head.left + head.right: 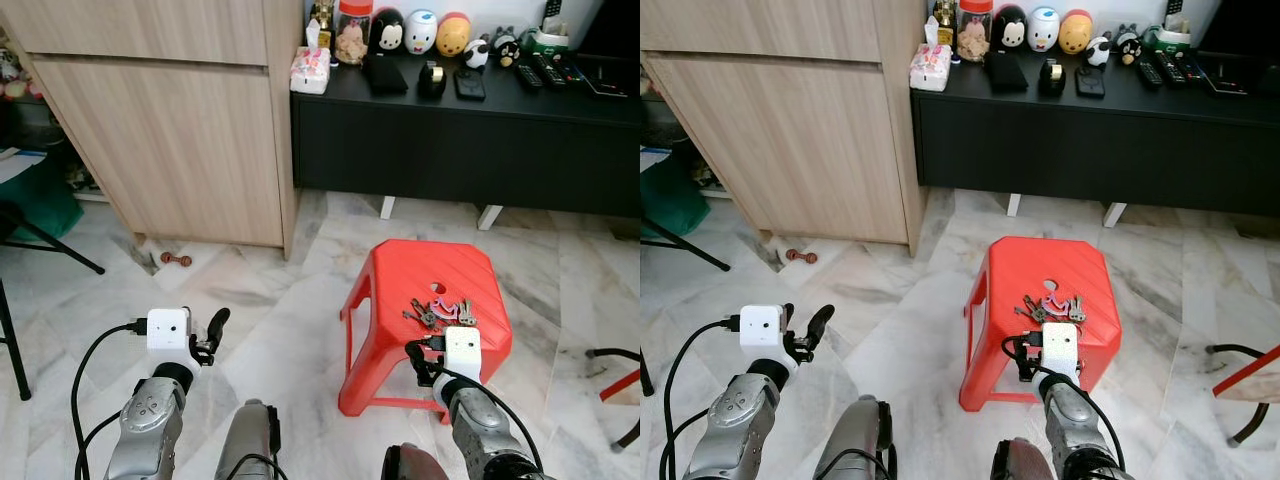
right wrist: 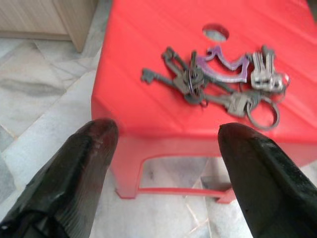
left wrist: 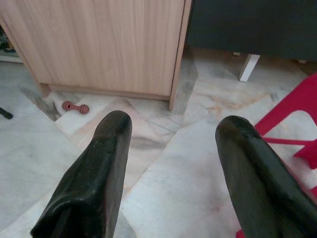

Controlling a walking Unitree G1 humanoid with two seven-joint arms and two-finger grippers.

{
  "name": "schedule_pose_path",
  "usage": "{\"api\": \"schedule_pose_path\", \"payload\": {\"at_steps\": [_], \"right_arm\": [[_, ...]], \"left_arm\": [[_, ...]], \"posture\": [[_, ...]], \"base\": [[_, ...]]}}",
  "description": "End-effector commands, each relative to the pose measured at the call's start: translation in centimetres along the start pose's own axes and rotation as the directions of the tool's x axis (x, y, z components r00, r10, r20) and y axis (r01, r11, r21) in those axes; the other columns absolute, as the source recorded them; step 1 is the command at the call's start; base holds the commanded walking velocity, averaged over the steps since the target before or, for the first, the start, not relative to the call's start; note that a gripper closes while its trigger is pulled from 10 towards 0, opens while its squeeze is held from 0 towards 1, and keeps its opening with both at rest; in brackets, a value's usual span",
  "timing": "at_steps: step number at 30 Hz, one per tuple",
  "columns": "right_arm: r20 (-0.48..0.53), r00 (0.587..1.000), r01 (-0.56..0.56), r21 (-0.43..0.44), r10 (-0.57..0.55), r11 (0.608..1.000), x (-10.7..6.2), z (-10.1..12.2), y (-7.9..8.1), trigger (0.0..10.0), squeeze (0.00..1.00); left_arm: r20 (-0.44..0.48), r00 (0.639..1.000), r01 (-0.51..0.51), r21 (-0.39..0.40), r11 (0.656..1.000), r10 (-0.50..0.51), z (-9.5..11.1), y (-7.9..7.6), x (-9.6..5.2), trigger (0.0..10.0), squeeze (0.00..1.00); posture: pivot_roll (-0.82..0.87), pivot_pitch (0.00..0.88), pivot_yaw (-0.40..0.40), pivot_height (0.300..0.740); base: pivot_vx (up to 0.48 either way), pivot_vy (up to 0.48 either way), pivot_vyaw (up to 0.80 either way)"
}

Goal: Hang keys on a hook

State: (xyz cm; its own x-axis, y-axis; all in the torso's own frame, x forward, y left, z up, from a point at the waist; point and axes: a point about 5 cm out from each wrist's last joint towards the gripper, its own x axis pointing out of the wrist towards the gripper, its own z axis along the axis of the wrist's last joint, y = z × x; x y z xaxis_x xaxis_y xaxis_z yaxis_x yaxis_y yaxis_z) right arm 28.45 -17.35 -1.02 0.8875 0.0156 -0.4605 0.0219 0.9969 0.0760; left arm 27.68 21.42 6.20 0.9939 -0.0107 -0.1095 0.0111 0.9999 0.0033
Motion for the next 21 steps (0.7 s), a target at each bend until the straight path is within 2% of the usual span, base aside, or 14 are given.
{"api": "schedule_pose_path", "payload": {"at_steps": [1,15,21], "right_arm": [[0.021,1.000,0.007,0.008,-0.008,1.000,0.14,0.55,-0.13,10.0,0.00],[0.019,1.000,0.010,0.008,-0.010,1.000,0.19,0.57,0.02,10.0,0.00],[0.008,1.000,0.001,0.004,-0.002,1.000,0.19,0.44,0.08,10.0,0.00]], "left_arm": [[0.009,1.000,-0.006,-0.012,1.000,0.006,0.06,0.06,-0.16,10.0,0.00],[-0.005,1.000,0.006,0.006,1.000,-0.006,-0.14,0.07,-0.23,10.0,0.00],[-0.008,1.000,0.004,0.007,1.000,-0.004,-0.19,0.09,-0.26,10.0,0.00]], "posture": [[0.20,0.152,-0.051,0.630],[0.20,0.150,-0.052,0.630],[0.20,0.151,-0.051,0.630]], "base": [[0.401,0.000,0.00],[0.404,0.000,0.00],[0.000,0.000,0.00]]}}
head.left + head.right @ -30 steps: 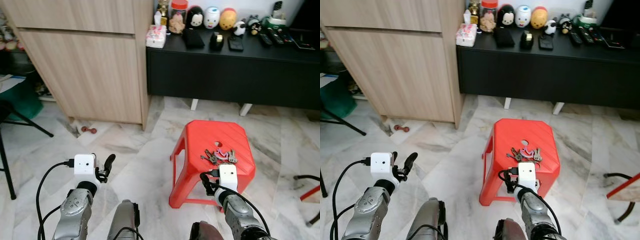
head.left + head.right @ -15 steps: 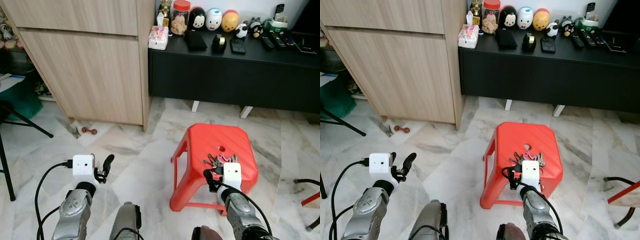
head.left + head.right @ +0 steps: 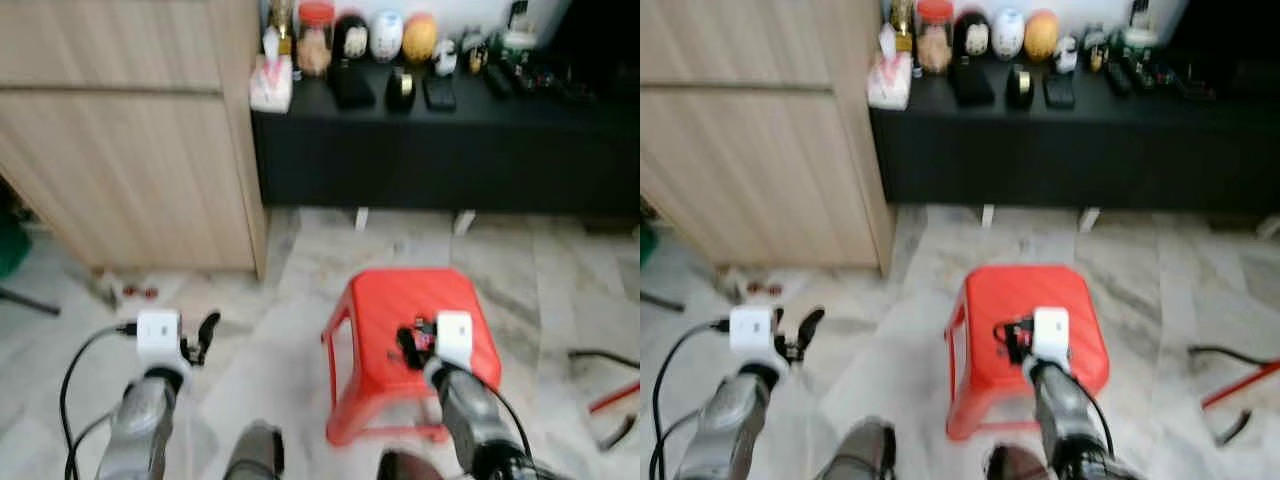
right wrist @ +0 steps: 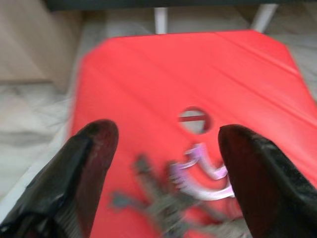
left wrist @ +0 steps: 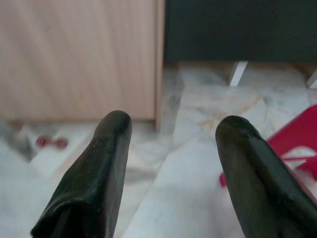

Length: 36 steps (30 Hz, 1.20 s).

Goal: Hang keys on a hook

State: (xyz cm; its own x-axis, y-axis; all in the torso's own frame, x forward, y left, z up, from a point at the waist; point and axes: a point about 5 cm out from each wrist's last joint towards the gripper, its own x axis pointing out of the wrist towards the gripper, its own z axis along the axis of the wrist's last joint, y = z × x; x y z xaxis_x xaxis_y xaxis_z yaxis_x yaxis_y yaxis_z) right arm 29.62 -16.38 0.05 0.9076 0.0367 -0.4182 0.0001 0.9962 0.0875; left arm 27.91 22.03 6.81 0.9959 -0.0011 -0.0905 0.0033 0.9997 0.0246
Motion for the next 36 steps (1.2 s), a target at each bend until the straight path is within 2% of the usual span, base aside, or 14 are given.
{"api": "schedule_pose_path", "payload": {"at_steps": [1,5,11,17,27,36], "right_arm": [[-0.045,0.999,0.022,-0.004,-0.023,1.000,-0.4,-1.0,-1.0,10.0,0.00],[-0.074,0.997,0.001,-0.022,-0.003,1.000,-0.5,-1.4,-0.8,10.0,0.00],[-0.129,0.987,-0.112,-0.116,0.097,0.987,-0.6,-2.0,0.1,10.0,0.00],[-0.220,0.966,-0.177,-0.189,0.134,0.966,-0.8,-2.9,0.5,10.0,0.00],[-0.263,0.961,-0.139,-0.219,0.079,0.966,-0.8,-3.3,0.1,10.0,0.00],[-0.262,0.960,-0.160,-0.233,0.096,0.959,-0.8,-3.3,0.4,10.0,0.00]], "left_arm": [[-0.028,1.000,0.014,-0.014,1.000,-0.015,-0.8,-0.5,-0.4,10.0,0.00],[-0.027,1.000,0.014,-0.015,1.000,-0.014,-0.8,-0.6,-0.4,10.0,0.00],[-0.030,0.999,0.009,-0.016,1.000,-0.010,-0.9,-0.5,-0.5,10.0,0.00],[-0.039,0.999,0.010,-0.016,1.000,-0.011,-1.1,-0.6,-0.6,10.0,0.00],[-0.044,0.999,0.009,-0.017,1.000,-0.009,-1.2,-0.5,-0.7,10.0,0.00],[-0.041,0.999,0.008,-0.015,1.000,-0.009,-1.1,-0.6,-0.7,10.0,0.00]], "posture": [[0.20,0.151,-0.051,0.630],[0.20,0.154,-0.051,0.630],[0.20,0.156,-0.051,0.630],[0.20,0.160,-0.052,0.630],[0.20,0.163,-0.054,0.630],[0.20,0.164,-0.054,0.630]], "base": [[0.000,0.000,0.00],[0.000,0.000,0.00],[0.000,0.000,0.00],[0.000,0.000,0.00],[0.000,0.000,0.00],[0.000,0.000,0.00]]}}
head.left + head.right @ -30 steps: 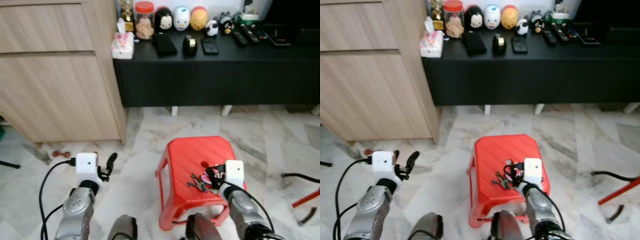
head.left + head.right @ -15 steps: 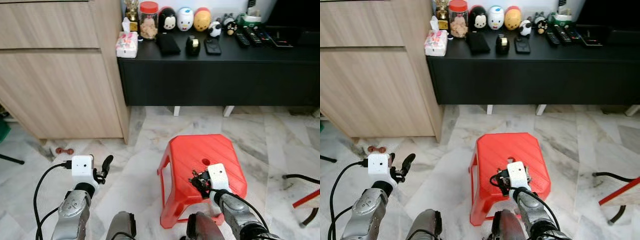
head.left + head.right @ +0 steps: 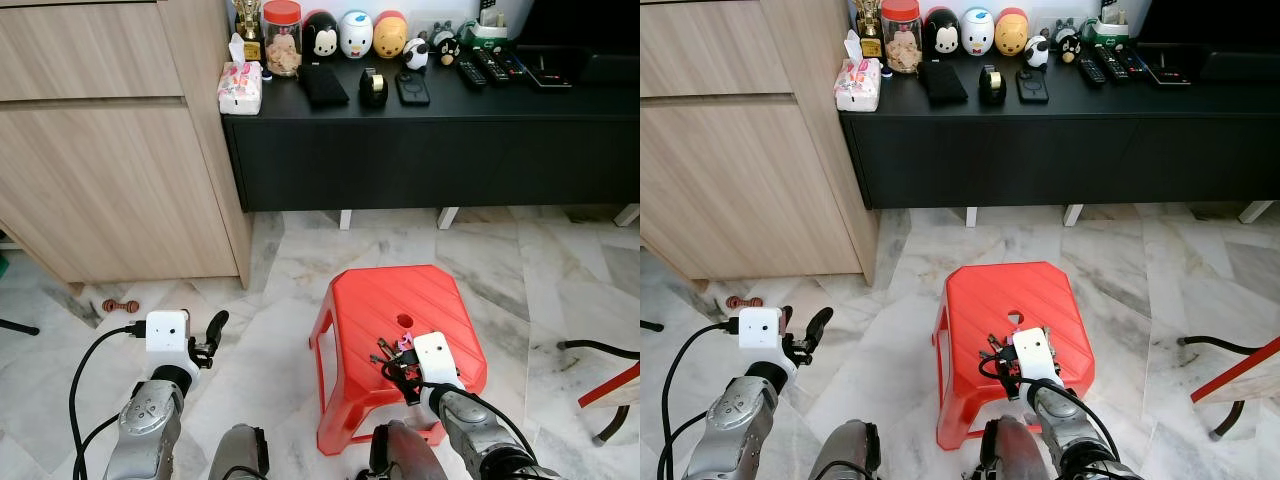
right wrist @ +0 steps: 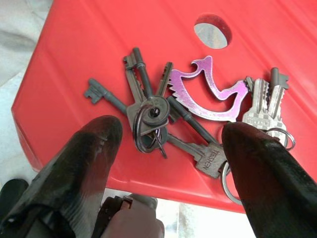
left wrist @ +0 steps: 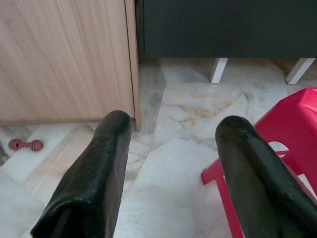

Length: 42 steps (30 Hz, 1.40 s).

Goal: Hang keys on a hook

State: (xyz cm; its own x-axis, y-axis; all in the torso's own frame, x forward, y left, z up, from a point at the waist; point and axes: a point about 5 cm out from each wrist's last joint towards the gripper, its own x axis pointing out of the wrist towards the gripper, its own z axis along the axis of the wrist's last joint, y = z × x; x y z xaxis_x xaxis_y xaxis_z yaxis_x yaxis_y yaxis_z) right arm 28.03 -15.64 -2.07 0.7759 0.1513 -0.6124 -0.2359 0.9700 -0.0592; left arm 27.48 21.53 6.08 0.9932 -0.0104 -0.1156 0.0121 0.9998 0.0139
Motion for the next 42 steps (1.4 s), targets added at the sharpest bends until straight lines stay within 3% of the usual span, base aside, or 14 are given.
{"api": "schedule_pose_path", "payload": {"at_steps": [1,2,3,4,7,8,9,10,18,19,22,25,41,42], "right_arm": [[-0.022,1.000,-0.007,-0.008,0.007,1.000,-0.15,-0.75,0.10,10.0,0.00],[-0.023,1.000,-0.013,-0.015,0.012,1.000,-0.14,-0.73,0.14,10.0,0.00],[-0.024,1.000,-0.018,-0.020,0.018,1.000,-0.14,-0.74,0.20,7.1,0.00],[-0.026,0.999,-0.029,-0.028,0.029,0.999,-0.13,-0.73,0.30,0.0,0.00],[-0.031,0.999,-0.038,-0.042,0.036,0.998,-0.12,-0.77,0.37,0.0,0.00],[-0.039,0.999,-0.032,-0.049,0.030,0.998,-0.14,-0.90,0.32,4.6,0.00],[-0.039,0.999,-0.032,-0.049,0.030,0.998,-0.14,-0.90,0.32,4.6,0.00],[-0.042,0.999,-0.030,-0.048,0.028,0.998,-0.16,-0.99,0.31,10.0,0.00],[-0.058,0.998,-0.029,-0.055,0.025,0.998,-0.28,-1.47,0.28,10.0,0.00],[-0.057,0.998,-0.027,-0.055,0.024,0.998,-0.28,-1.49,0.26,0.0,0.00],[-0.058,0.998,-0.024,-0.055,0.021,0.998,-0.29,-1.53,0.25,1.6,0.00],[-0.059,0.998,-0.023,-0.058,0.019,0.998,-0.29,-1.55,0.27,10.0,0.00],[-0.037,0.999,-0.034,-0.056,0.032,0.998,-0.21,-1.18,0.42,10.0,0.00],[-0.036,0.999,-0.037,-0.058,0.035,0.998,-0.20,-1.14,0.44,8.7,0.00]], "left_arm": [[-0.016,1.000,-0.002,-0.005,1.000,0.002,-0.38,-0.05,-0.27,10.0,0.00],[-0.016,1.000,-0.002,-0.005,1.000,0.002,-0.38,-0.04,-0.27,10.0,0.00],[-0.016,1.000,-0.002,-0.005,1.000,0.002,-0.38,-0.04,-0.27,10.0,0.00],[-0.016,1.000,-0.002,-0.005,1.000,0.002,-0.38,-0.03,-0.26,10.0,0.00],[-0.017,1.000,-0.001,-0.004,1.000,0.001,-0.38,-0.04,-0.25,10.0,0.00],[-0.018,1.000,-0.001,-0.005,1.000,0.001,-0.40,-0.04,-0.25,10.0,0.00],[-0.018,1.000,-0.001,-0.005,1.000,0.001,-0.40,-0.04,-0.25,10.0,0.00],[-0.018,1.000,-0.001,-0.005,1.000,0.001,-0.40,-0.04,-0.26,10.0,0.00],[-0.017,1.000,0.002,-0.007,1.000,-0.002,-0.40,-0.11,-0.25,10.0,0.00],[-0.017,1.000,0.001,-0.008,1.000,-0.001,-0.40,-0.11,-0.26,10.0,0.00],[-0.016,1.000,0.001,-0.008,1.000,-0.001,-0.39,-0.12,-0.26,10.0,0.00],[-0.015,1.000,0.000,-0.008,1.000,0.000,-0.37,-0.10,-0.26,10.0,0.00],[-0.012,1.000,-0.001,-0.008,1.000,0.001,-0.30,-0.08,-0.20,10.0,0.00],[-0.012,1.000,-0.002,-0.008,1.000,0.001,-0.29,-0.08,-0.21,10.0,0.00]], "posture": [[0.20,0.164,-0.054,0.630],[0.20,0.164,-0.054,0.630],[0.20,0.165,-0.054,0.630],[0.20,0.165,-0.054,0.630],[0.20,0.165,-0.054,0.630],[0.20,0.165,-0.054,0.630],[0.20,0.165,-0.054,0.630],[0.20,0.165,-0.054,0.630],[0.20,0.165,-0.055,0.630],[0.20,0.165,-0.055,0.630],[0.20,0.166,-0.055,0.630],[0.20,0.166,-0.055,0.630],[0.20,0.165,-0.056,0.630],[0.20,0.166,-0.055,0.630]], "base": [[0.000,0.000,0.00],[0.000,0.000,0.00],[0.000,0.000,0.00],[0.000,0.000,0.00],[0.000,0.000,0.00],[0.000,0.000,0.00],[0.000,0.000,0.00],[0.000,0.000,0.00],[0.000,0.000,0.00],[0.000,0.000,0.00],[0.000,0.000,0.00],[0.000,0.000,0.00],[0.000,0.000,0.00],[0.000,0.000,0.00]]}}
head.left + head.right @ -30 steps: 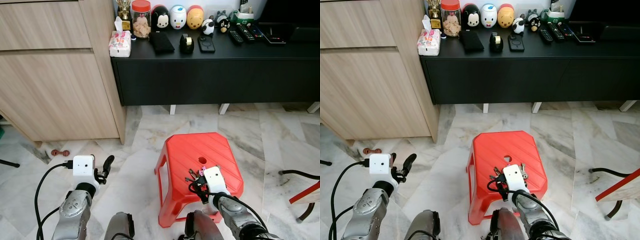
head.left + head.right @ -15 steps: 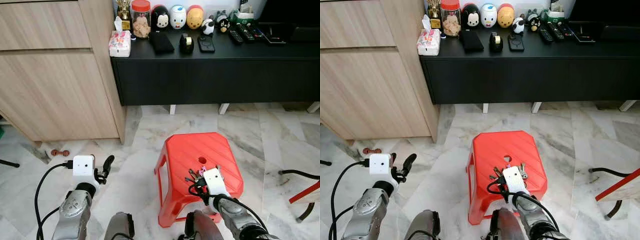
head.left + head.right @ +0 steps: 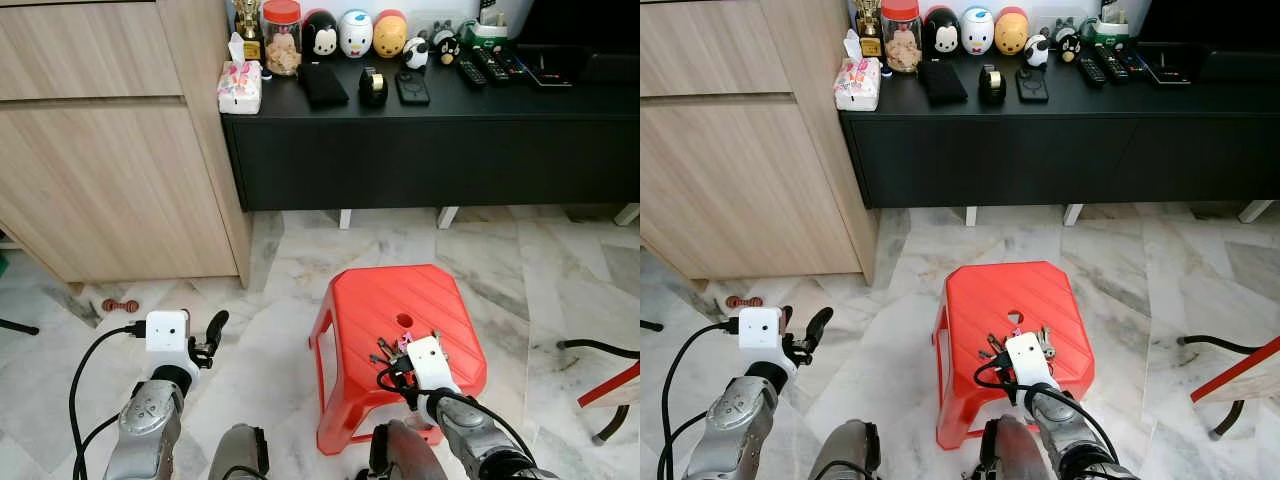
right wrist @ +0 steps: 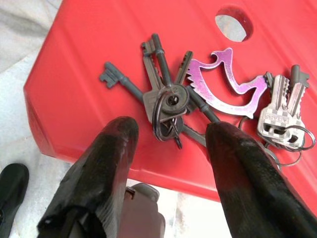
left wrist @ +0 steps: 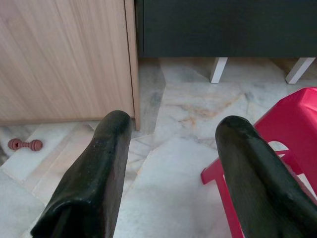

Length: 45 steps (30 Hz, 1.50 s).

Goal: Hang keys on a hook

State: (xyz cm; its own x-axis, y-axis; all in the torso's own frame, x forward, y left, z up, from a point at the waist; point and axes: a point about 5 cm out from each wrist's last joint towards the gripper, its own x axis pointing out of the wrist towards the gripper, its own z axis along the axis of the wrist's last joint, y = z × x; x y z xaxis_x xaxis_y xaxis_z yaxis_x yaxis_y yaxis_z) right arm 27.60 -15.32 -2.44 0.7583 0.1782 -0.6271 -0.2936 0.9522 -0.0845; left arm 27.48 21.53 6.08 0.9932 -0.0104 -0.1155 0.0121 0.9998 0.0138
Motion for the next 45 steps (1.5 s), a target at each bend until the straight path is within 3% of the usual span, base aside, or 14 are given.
{"api": "schedule_pose_path", "payload": {"at_steps": [1,4,6,7,8,13,15,17,18,19,40,42,43,45], "right_arm": [[-0.018,1.000,-0.007,-0.002,0.007,1.000,-0.13,-0.64,0.06,5.9,0.00],[-0.018,1.000,-0.008,-0.003,0.008,1.000,-0.13,-0.64,0.05,5.9,0.00],[-0.021,1.000,-0.010,-0.002,0.010,1.000,-0.14,-0.67,0.02,2.6,0.00],[-0.023,1.000,-0.011,-0.002,0.011,1.000,-0.15,-0.69,-0.01,8.9,0.00],[-0.026,1.000,-0.012,-0.003,0.012,1.000,-0.16,-0.73,-0.06,10.0,0.00],[-0.029,1.000,-0.011,-0.005,0.011,1.000,-0.19,-0.81,-0.14,10.0,0.00],[-0.032,0.999,-0.009,-0.007,0.009,1.000,-0.24,-0.96,-0.22,2.4,0.00],[-0.034,0.999,-0.009,-0.006,0.009,1.000,-0.29,-1.10,-0.28,1.0,0.00],[-0.035,0.999,-0.009,-0.006,0.009,1.000,-0.30,-1.13,-0.29,3.6,0.00],[-0.036,0.999,-0.009,-0.007,0.008,1.000,-0.31,-1.16,-0.30,10.0,0.00],[-0.002,1.000,-0.015,0.002,0.015,1.000,-0.35,-0.94,-0.35,10.0,0.00],[-0.002,1.000,-0.016,0.002,0.016,1.000,-0.34,-0.93,-0.34,7.6,0.00],[-0.001,1.000,-0.017,0.000,0.017,1.000,-0.33,-0.89,-0.33,2.5,0.00],[0.000,1.000,-0.018,-0.001,0.018,1.000,-0.33,-0.88,-0.33,2.5,0.00]], "left_arm": [[-0.012,1.000,-0.002,-0.008,1.000,0.002,-0.30,-0.08,-0.22,10.0,0.00],[-0.012,1.000,-0.002,-0.009,1.000,0.002,-0.30,-0.08,-0.22,10.0,0.00],[-0.011,1.000,-0.003,-0.009,1.000,0.003,-0.29,-0.06,-0.23,10.0,0.00],[-0.010,1.000,-0.004,-0.009,1.000,0.004,-0.29,-0.04,-0.25,10.0,0.00],[-0.009,1.000,-0.004,-0.010,1.000,0.004,-0.28,-0.02,-0.25,10.0,0.00],[-0.008,1.000,-0.004,-0.010,1.000,0.004,-0.27,0.00,-0.27,10.0,0.00],[-0.007,1.000,-0.004,-0.010,1.000,0.004,-0.27,-0.01,-0.27,10.0,0.00],[-0.007,1.000,-0.005,-0.010,1.000,0.005,-0.26,0.00,-0.26,10.0,0.00],[-0.006,1.000,-0.006,-0.010,1.000,0.006,-0.26,0.00,-0.27,10.0,0.00],[-0.006,1.000,-0.007,-0.010,1.000,0.007,-0.26,0.00,-0.27,10.0,0.00],[0.005,1.000,-0.014,-0.010,1.000,0.014,-0.12,0.06,-0.34,10.0,0.00],[0.005,1.000,-0.014,-0.010,1.000,0.014,-0.11,0.06,-0.34,10.0,0.00],[0.005,1.000,-0.014,-0.010,1.000,0.014,-0.10,0.06,-0.33,10.0,0.00],[0.005,1.000,-0.014,-0.010,1.000,0.014,-0.09,0.06,-0.33,10.0,0.00]], "posture": [[0.20,0.166,-0.056,0.630],[0.20,0.166,-0.056,0.630],[0.20,0.167,-0.056,0.630],[0.20,0.166,-0.055,0.630],[0.20,0.167,-0.055,0.630],[0.20,0.167,-0.055,0.630],[0.20,0.166,-0.055,0.630],[0.20,0.167,-0.055,0.630],[0.20,0.167,-0.055,0.630],[0.20,0.167,-0.055,0.630],[0.20,0.167,-0.057,0.630],[0.20,0.167,-0.057,0.630],[0.20,0.167,-0.057,0.630],[0.20,0.167,-0.057,0.630]], "base": [[0.000,0.000,0.00],[0.000,0.000,0.00],[0.000,0.000,0.00],[0.000,0.000,0.00],[0.000,0.000,0.00],[0.000,0.000,0.00],[0.000,0.000,0.00],[0.000,0.000,0.00],[0.000,0.000,0.00],[0.000,0.000,0.00],[0.000,0.000,0.00],[0.000,0.000,0.00],[0.000,0.000,0.00],[0.000,0.000,0.00]]}}
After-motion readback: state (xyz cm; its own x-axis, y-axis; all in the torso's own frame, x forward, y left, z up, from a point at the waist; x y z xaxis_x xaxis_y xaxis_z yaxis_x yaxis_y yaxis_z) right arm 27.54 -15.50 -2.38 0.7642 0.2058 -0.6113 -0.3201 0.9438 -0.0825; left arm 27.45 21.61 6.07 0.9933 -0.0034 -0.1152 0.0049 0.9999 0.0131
